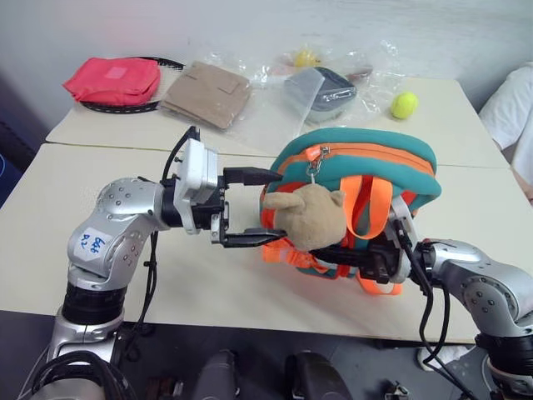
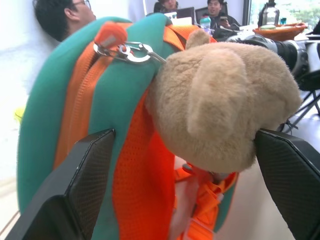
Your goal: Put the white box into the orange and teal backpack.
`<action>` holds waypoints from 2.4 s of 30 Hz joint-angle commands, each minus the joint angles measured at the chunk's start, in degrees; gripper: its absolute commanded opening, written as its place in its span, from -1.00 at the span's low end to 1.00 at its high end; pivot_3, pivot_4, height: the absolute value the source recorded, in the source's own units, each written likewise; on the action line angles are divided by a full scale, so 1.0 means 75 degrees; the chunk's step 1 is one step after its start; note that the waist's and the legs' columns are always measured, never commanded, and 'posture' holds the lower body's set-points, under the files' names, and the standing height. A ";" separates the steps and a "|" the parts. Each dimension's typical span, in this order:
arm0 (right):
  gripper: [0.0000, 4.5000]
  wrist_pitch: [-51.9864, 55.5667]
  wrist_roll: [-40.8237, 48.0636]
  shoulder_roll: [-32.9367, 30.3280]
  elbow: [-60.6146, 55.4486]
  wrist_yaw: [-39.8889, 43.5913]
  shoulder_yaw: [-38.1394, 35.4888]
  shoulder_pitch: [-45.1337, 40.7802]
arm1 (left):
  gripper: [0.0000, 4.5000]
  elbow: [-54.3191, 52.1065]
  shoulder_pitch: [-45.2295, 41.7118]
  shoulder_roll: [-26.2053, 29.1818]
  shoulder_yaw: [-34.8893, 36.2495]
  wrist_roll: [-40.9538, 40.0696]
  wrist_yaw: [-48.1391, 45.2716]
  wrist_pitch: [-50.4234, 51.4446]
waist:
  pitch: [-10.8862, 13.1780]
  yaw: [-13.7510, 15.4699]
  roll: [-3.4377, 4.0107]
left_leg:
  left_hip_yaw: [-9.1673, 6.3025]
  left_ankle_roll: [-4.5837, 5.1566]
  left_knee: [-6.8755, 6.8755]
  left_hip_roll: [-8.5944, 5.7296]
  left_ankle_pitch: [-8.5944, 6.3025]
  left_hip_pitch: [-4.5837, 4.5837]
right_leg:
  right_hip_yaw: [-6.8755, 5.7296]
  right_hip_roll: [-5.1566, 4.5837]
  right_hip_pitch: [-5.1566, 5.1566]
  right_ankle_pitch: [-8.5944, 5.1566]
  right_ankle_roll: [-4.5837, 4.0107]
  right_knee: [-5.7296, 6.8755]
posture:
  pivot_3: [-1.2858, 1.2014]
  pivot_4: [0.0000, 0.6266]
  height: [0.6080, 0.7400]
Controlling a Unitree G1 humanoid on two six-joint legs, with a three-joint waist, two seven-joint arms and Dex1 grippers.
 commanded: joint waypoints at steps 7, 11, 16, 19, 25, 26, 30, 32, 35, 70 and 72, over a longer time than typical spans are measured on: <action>-1.00 -0.0234 -0.0223 0.0057 0.0034 0.0196 0.0063 0.0007 | 0.99 -0.0629 0.0137 -0.0193 -0.0375 -0.0259 0.0148 -0.0176 | 0.0000 0.0008 0.0000 | 0.0001 0.0000 0.0000 -0.0001 0.0000 0.0001 | 0.0000 0.0000 0.0003 0.0000 0.0000 -0.0003 | 0.03 -0.52 1.00; -1.00 -0.0304 -0.0326 0.0074 0.0068 0.0237 0.0021 0.0082 | 0.99 -0.0535 0.0222 0.0136 0.0059 -0.0494 0.0045 -0.0114 | 0.0000 -0.0006 0.0000 | 0.0001 0.0000 -0.0001 0.0000 0.0000 0.0002 | 0.0000 0.0001 0.0003 0.0000 0.0000 -0.0003 | 0.03 -0.52 1.00; -1.00 -0.0374 -0.0399 0.0109 0.0103 0.0264 -0.0010 0.0132 | 0.99 -0.0862 0.0249 0.0350 0.0018 -0.1121 -0.0186 0.0224 | 0.0000 0.0002 0.0000 | 0.0000 0.0000 0.0000 -0.0001 0.0000 0.0003 | 0.0000 0.0001 0.0005 0.0000 0.0000 -0.0004 | 0.03 -0.52 1.00; -1.00 -0.0397 -0.0418 0.0122 0.0138 0.0271 -0.0028 0.0119 | 0.99 -0.0886 0.0287 0.0475 -0.0004 -0.1158 -0.0182 0.0308 | 0.0000 -0.0001 0.0000 | 0.0000 0.0000 0.0000 0.0000 0.0000 0.0003 | -0.0001 0.0001 0.0008 0.0000 0.0000 -0.0005 | 0.03 -0.52 1.00; -1.00 -0.0447 -0.0472 0.0199 0.0160 0.0263 -0.0029 0.0117 | 0.99 -0.0357 0.0122 0.0008 -0.0606 -0.0427 0.0021 -0.0263 | 0.0000 0.0009 0.0000 | 0.0000 -0.0001 0.0001 -0.0001 0.0000 0.0012 | 0.0000 0.0002 0.0016 0.0000 0.0000 -0.0005 | 0.03 -0.52 1.00; -1.00 -0.0454 -0.0474 0.0204 0.0155 0.0264 -0.0036 0.0125 | 0.91 -0.0271 0.0111 -0.0032 -0.0682 -0.0252 0.0038 -0.0396 | 0.0000 0.0010 0.0000 | 0.0000 0.0000 0.0001 -0.0001 0.0000 0.0012 | 0.0000 0.0002 0.0016 0.0000 0.0000 -0.0007 | 0.03 -0.52 1.00; -1.00 -0.0470 -0.0498 0.0214 0.0120 0.0260 -0.0048 0.0155 | 0.52 0.0076 0.0114 -0.0157 -0.0842 0.0252 0.0075 -0.0882 | 0.0000 0.0005 0.0000 | 0.0001 0.0000 -0.0001 -0.0002 0.0000 0.0013 | 0.0000 0.0003 0.0015 0.0000 0.0000 -0.0006 | 0.03 -0.52 1.00; -1.00 -0.0474 -0.0495 0.0218 0.0089 0.0241 -0.0053 0.0173 | 0.27 0.0175 0.0105 -0.0166 -0.0873 0.0431 0.0109 -0.1031 | 0.0000 0.0007 0.0000 | 0.0001 0.0000 0.0001 -0.0001 0.0000 0.0013 | 0.0000 0.0003 0.0015 0.0000 0.0000 -0.0005 | 0.03 -0.52 1.00; -1.00 -0.0484 -0.0466 0.0222 0.0020 0.0175 -0.0096 0.0248 | -0.11 0.0607 -0.0232 0.0231 -0.0233 0.0150 0.0037 -0.0782 | 0.0000 0.0008 0.0000 | -0.0001 0.0000 0.0001 0.0000 0.0000 0.0013 | 0.0000 0.0003 0.0015 0.0000 0.0000 -0.0005 | 0.03 -0.52 1.00; -0.60 -0.0983 -0.0209 0.1154 -0.0435 -0.0940 -0.0559 0.0746 | -0.01 0.4042 0.0813 0.0644 -0.0024 0.1821 0.0663 -0.1348 | -0.0002 -0.0056 0.0002 | 0.0010 -0.0004 -0.0004 0.0003 0.0002 0.0013 | 0.0009 -0.0001 -0.0010 0.0000 0.0000 0.0019 | 0.03 -0.52 1.00; -0.27 -0.1153 -0.0421 0.0852 -0.0370 -0.0718 -0.0737 0.0824 | 0.30 0.3532 0.1172 0.0945 0.0425 0.1528 0.0497 -0.1261 | -0.0002 -0.0047 0.0002 | 0.0015 -0.0008 -0.0009 0.0004 0.0004 0.0011 | 0.0014 -0.0001 -0.0025 0.0000 -0.0001 0.0032 | 0.03 -0.52 1.00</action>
